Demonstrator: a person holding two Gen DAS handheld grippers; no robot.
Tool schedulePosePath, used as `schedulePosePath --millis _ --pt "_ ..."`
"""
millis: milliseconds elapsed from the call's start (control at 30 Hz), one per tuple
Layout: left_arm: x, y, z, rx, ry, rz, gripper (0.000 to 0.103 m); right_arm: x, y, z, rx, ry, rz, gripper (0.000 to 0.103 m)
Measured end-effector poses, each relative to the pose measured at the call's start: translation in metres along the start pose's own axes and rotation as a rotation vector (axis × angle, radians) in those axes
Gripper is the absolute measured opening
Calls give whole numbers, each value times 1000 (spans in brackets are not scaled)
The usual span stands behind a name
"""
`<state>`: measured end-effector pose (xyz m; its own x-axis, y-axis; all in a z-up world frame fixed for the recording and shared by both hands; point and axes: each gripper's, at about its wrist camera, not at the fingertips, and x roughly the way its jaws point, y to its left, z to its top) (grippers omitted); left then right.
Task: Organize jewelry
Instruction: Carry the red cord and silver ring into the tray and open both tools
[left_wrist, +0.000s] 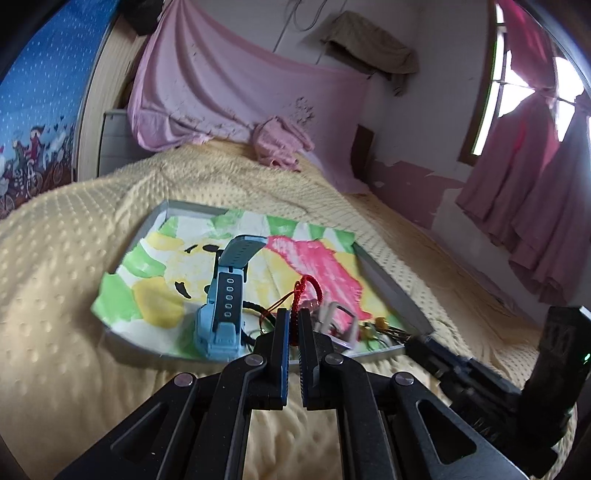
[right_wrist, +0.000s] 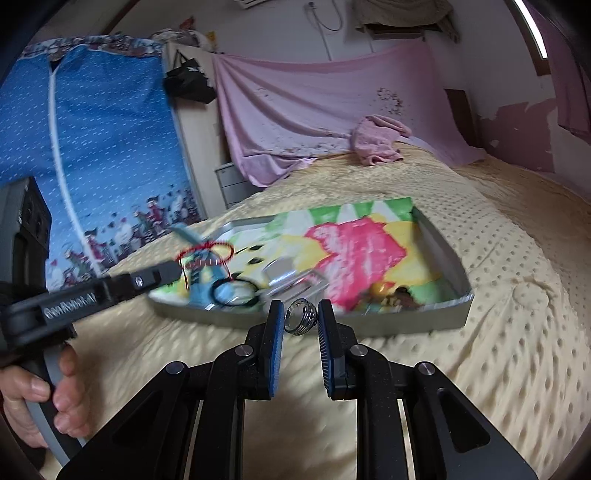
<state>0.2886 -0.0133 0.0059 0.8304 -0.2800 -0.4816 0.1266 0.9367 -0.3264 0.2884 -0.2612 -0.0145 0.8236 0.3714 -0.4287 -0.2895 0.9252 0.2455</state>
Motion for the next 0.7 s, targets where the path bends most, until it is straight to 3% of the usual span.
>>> schedulePosePath --millis 167,367,700 --pt "26 -1 -2 10 57 34 5 28 -10 17 16 16 -32 17" --pt "40 6 -5 -14 97 38 5 57 -12 10 26 101 -55 17" --pt "45 9 -5 -19 119 49 5 64 -7 2 6 116 -73 17"
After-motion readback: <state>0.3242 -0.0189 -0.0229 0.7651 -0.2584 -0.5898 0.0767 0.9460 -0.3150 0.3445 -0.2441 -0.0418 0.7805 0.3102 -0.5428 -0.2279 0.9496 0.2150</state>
